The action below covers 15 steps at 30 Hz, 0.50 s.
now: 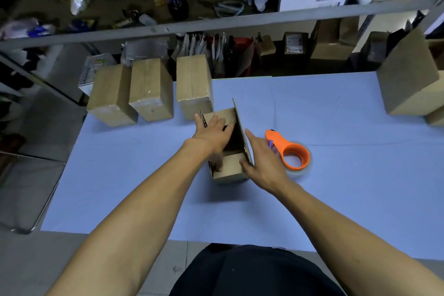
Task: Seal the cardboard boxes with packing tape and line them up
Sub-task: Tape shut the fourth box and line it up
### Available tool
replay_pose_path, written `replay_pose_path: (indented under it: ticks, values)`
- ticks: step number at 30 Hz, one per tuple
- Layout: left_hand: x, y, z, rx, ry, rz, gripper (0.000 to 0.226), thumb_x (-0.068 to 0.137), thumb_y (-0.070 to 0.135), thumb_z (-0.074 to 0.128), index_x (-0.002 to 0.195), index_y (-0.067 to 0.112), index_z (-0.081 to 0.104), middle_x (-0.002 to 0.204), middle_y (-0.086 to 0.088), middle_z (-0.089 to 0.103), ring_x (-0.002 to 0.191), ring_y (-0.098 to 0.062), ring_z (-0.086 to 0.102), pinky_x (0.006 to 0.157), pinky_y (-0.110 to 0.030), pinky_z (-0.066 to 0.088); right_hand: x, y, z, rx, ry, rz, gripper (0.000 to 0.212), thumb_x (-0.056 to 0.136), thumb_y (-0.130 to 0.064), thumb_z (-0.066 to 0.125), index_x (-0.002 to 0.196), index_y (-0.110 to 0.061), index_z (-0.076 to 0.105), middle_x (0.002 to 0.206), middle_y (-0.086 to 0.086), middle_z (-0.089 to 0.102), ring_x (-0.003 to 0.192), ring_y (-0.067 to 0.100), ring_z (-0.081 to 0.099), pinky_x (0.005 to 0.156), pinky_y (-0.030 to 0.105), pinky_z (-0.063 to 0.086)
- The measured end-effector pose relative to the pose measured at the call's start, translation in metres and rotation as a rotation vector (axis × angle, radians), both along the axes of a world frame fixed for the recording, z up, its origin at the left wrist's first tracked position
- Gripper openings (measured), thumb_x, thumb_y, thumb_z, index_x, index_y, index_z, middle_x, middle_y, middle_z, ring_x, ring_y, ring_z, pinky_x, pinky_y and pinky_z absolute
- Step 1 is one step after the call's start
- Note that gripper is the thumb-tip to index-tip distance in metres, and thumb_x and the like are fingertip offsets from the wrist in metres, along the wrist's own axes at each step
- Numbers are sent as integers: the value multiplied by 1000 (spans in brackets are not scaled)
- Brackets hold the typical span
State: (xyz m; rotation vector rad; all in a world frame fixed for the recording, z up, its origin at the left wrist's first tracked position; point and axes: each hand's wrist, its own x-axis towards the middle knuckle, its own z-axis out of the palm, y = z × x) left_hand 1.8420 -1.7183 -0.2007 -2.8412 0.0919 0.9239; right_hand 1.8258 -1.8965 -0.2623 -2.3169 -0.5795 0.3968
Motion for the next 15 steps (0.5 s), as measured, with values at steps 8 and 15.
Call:
replay_pose_path:
  ticks: [8,15]
  values:
    - [-12,30,-17,-138,-113,-83,103,75,56,63,156,14,15,164,-16,2,151,-31,-12,111,-70,-13,-8,22,-6,177,289,84,75,95,-63,40,157,-35,8,150,-28,4,140,-12,-6,114,17,-3]
    - [-29,-5,-46,-771,-624,311,37,92,13,49,125,4,63,142,-12,52,140,-30,37,121,-45,17,2,34,1,327,359,-86,49,104,-34,45,151,-27,33,152,-3,39,140,8,34,119,31,24]
